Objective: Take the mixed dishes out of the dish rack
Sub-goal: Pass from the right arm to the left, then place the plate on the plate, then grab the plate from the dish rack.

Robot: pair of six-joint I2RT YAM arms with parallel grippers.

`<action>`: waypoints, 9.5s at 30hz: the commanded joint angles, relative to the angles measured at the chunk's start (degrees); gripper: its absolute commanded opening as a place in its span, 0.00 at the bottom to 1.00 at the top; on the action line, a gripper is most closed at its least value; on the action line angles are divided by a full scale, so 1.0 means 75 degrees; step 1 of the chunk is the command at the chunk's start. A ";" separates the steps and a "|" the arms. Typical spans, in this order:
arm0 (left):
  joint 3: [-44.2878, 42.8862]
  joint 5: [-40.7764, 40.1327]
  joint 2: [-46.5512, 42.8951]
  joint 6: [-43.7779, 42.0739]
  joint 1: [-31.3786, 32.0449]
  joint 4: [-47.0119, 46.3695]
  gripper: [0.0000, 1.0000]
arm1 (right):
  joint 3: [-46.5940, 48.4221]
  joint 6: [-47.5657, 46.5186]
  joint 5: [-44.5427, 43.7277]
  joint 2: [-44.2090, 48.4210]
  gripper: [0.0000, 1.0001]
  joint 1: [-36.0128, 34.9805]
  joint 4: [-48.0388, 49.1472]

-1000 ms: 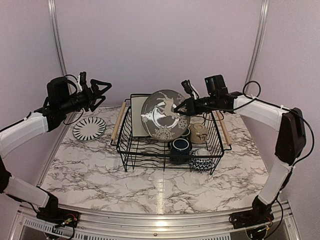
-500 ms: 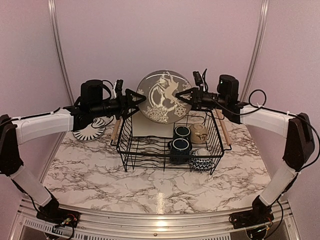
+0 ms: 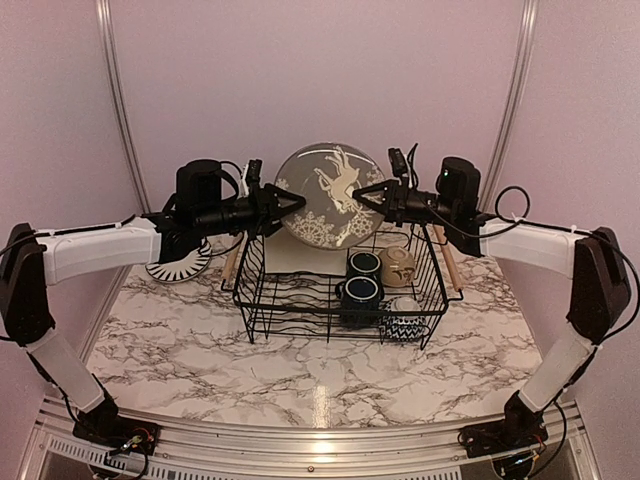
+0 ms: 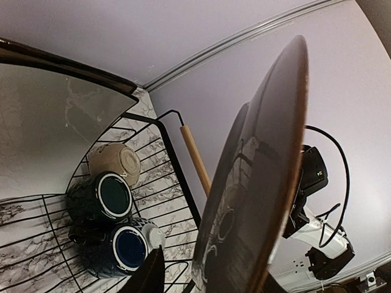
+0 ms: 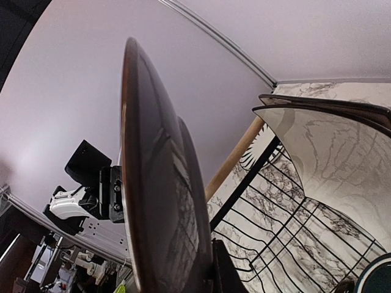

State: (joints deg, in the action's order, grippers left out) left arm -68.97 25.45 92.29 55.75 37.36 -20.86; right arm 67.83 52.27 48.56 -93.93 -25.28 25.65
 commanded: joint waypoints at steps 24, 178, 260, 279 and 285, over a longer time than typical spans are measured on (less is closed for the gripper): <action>0.0918 0.0408 -0.0456 0.1578 -0.0685 -0.2683 0.00 | 0.0096 -0.0442 -0.0261 0.0468 0.70 -0.0034 0.0494; 0.0026 -0.0393 -0.2050 -0.3195 -0.2670 0.3207 0.99 | 0.1990 -0.5752 -0.2921 -0.0908 0.90 0.0054 -0.4518; -0.0215 -0.1164 -0.1156 -0.2185 -0.1883 0.3918 0.99 | 0.3462 -0.9368 -0.1291 -0.2520 0.00 -0.0895 -0.4011; -0.0154 -0.1267 -0.1361 -0.2141 -0.1883 0.3837 0.99 | 0.2511 -0.7568 -0.1877 -0.1101 0.00 -0.0895 -0.2010; -0.0150 -0.1213 -0.1349 -0.2105 -0.1877 0.3763 0.99 | 0.2401 -0.6287 -0.2306 -0.0965 0.00 -0.0812 -0.1706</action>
State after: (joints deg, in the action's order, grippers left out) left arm -68.75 16.40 83.46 40.45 23.00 6.74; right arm 83.31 -5.15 31.29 -105.69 -31.81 3.40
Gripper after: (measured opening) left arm 0.989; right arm 0.052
